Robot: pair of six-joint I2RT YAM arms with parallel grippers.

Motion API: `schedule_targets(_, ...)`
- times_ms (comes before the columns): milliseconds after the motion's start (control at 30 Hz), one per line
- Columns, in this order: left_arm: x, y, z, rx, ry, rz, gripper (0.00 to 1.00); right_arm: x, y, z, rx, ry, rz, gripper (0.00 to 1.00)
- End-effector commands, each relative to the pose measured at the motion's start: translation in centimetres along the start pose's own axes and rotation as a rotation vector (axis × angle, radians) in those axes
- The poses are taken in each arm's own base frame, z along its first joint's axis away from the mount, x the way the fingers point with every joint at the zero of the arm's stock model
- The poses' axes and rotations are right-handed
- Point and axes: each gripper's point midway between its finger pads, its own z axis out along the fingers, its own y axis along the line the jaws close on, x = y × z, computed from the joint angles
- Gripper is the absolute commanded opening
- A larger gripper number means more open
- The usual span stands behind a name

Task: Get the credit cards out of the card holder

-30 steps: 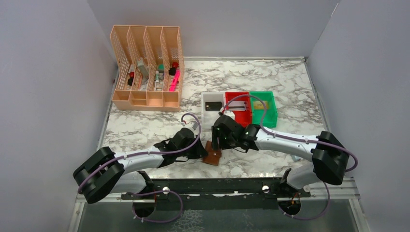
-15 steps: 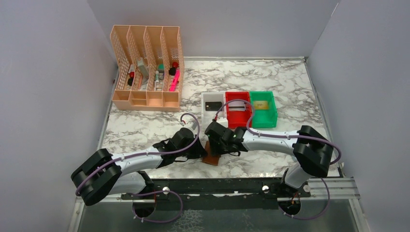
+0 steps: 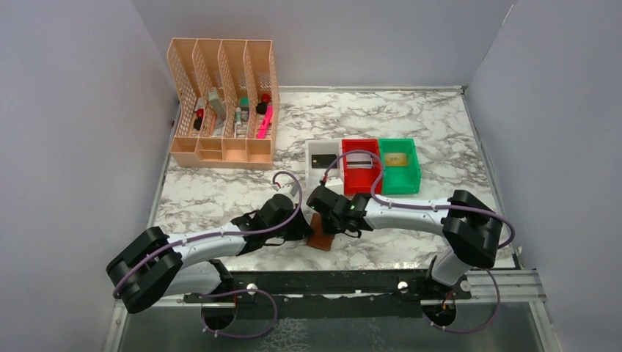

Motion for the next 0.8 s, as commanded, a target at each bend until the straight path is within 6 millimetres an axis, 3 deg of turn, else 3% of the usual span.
schedule_targets(0, -0.5, 0.5, -0.3, -0.047, -0.024, 0.010, 0.07, -0.1, -2.2, -0.5, 0.085, -0.026, -0.022, 0.22)
schedule_targets(167, -0.4, 1.5, -0.4, -0.093, -0.025, -0.002, 0.05, 0.2, -2.9, -1.0, 0.093, -0.028, -0.027, 0.17)
schedule_targets(767, -0.5, 2.7, -0.8, -0.159, -0.046, -0.037, 0.01, 2.0, -3.5, -2.4, 0.009, 0.004, -0.077, 0.17)
